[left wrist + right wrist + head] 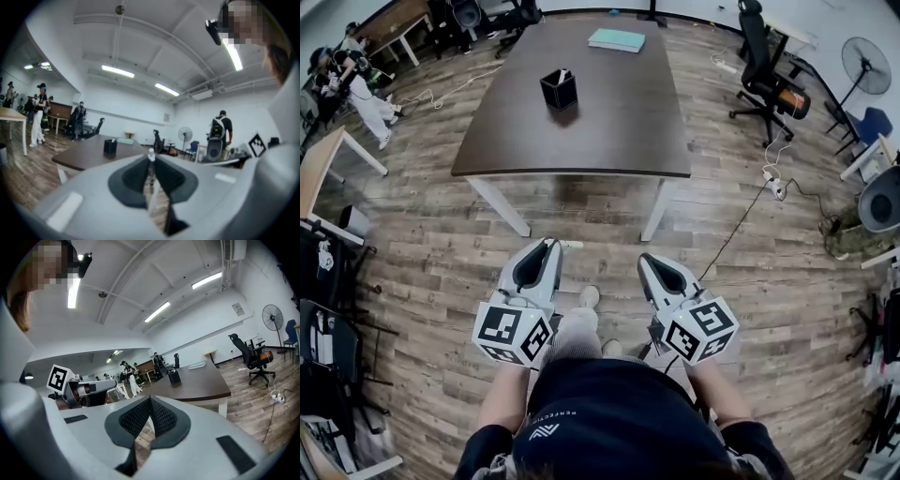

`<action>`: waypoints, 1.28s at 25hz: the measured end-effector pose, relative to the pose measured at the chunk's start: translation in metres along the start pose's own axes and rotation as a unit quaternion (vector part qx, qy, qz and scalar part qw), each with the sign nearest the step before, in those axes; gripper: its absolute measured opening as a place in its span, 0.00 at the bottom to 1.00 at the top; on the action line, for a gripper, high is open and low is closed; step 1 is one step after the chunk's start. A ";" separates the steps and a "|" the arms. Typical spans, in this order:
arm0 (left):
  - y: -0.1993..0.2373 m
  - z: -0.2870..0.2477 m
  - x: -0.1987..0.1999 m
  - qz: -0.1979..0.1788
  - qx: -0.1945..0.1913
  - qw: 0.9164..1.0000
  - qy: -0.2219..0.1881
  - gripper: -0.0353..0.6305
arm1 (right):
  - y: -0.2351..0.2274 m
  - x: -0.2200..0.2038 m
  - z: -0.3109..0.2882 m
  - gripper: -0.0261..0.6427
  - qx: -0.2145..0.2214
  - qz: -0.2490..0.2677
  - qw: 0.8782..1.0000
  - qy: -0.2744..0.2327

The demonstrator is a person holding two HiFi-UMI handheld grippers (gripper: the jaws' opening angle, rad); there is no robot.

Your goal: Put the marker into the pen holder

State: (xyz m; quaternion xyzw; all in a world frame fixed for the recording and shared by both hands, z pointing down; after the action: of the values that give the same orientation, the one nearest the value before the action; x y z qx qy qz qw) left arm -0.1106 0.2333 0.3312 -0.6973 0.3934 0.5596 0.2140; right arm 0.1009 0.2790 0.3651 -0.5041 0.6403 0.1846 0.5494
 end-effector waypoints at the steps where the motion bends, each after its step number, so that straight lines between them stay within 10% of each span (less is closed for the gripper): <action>1: 0.002 -0.005 0.002 -0.001 -0.003 1.000 0.000 0.12 | -0.003 0.001 -0.002 0.04 -0.004 -0.001 1.000 0.000; 32: 0.154 -0.176 0.069 0.014 -0.040 0.999 -0.001 0.12 | -0.074 0.108 -0.205 0.04 -0.004 0.013 1.000 0.023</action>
State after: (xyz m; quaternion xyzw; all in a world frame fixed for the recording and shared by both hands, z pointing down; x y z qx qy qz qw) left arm -0.1198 -0.0104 0.3376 -0.6991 0.3803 0.5785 0.1786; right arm 0.0701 0.0376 0.3597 -0.5020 0.6587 0.1829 0.5299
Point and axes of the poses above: the fingertips, and each gripper's own axes: z backward along the fingers, y to its left, x out of its top, the point moved 6 cm from there along z, backward along the fingers, and after that the axes turned 9 degrees about y, right-handed, at the moved point
